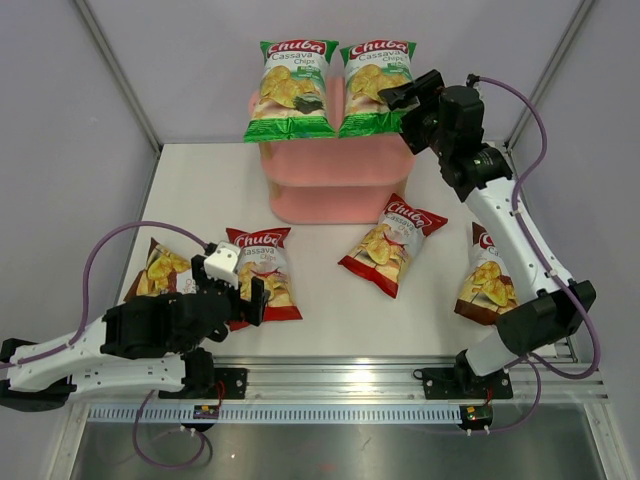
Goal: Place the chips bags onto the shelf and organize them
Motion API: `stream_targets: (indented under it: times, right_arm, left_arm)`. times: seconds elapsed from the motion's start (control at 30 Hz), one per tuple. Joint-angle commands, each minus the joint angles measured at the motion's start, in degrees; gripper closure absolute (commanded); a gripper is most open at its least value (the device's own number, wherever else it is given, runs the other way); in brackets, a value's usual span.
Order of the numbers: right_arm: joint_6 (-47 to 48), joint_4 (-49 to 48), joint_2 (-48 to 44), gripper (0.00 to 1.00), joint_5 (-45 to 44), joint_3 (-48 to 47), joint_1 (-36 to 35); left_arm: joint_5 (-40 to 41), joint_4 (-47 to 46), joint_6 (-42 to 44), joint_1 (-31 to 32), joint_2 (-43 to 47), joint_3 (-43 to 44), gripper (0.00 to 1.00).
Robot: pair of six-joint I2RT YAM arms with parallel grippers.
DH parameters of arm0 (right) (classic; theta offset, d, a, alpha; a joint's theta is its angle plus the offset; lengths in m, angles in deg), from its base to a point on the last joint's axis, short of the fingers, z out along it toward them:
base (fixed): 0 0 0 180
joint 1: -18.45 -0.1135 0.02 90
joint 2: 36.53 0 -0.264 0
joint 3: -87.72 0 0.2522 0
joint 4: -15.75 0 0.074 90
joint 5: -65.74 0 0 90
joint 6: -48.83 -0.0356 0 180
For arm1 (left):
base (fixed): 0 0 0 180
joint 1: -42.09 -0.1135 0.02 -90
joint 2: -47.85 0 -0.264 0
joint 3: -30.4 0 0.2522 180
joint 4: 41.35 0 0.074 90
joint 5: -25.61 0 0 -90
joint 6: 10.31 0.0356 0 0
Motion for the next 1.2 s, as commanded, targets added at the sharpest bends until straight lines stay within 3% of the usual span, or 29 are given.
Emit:
stream_targets:
  times: [0.0,0.43,0.63,0.77,0.9,1.07,1.1,1.17]
  right_arm:
    - [3.68,8.88,-1.23,0.01,0.96,-0.67,1.29]
    - [7.99,12.12,-9.31,0.01,0.61,4.17,5.42]
    - [13.44,13.27,-17.48,0.01,-1.94,5.14,6.83]
    - [14.06,11.69,-17.14,0.01,3.14,4.79,7.62]
    - [8.10,9.25,-14.59,0.01,7.19,6.62,7.71]
    - [3.43,2.30,-16.70,0.12,5.78,15.15,7.71]
    - [2.90,-0.24,-16.35,0.20,7.62,15.85,7.71]
    - [2.37,-2.62,-15.30,0.26,9.47,17.18,7.62]
  left_arm:
    - [-0.08,-2.46,0.69,-0.24,-0.11,-0.41,0.01]
    - [1.33,-2.19,-0.89,-0.33,-1.42,0.20,0.01]
    - [0.02,-2.81,-2.29,-1.47,-4.76,0.30,0.01]
    - [-1.57,-4.65,-2.56,-1.91,-6.61,0.29,0.01]
    - [-2.45,-6.49,-3.44,-1.82,-5.65,-0.49,0.01]
    - [-4.12,-4.57,-5.72,-1.82,-3.89,-0.50,0.01]
    - [-4.38,-3.35,-5.90,-1.91,-3.63,-0.32,0.01]
    - [-4.73,-2.81,-5.20,-1.91,-3.01,-0.15,0.01]
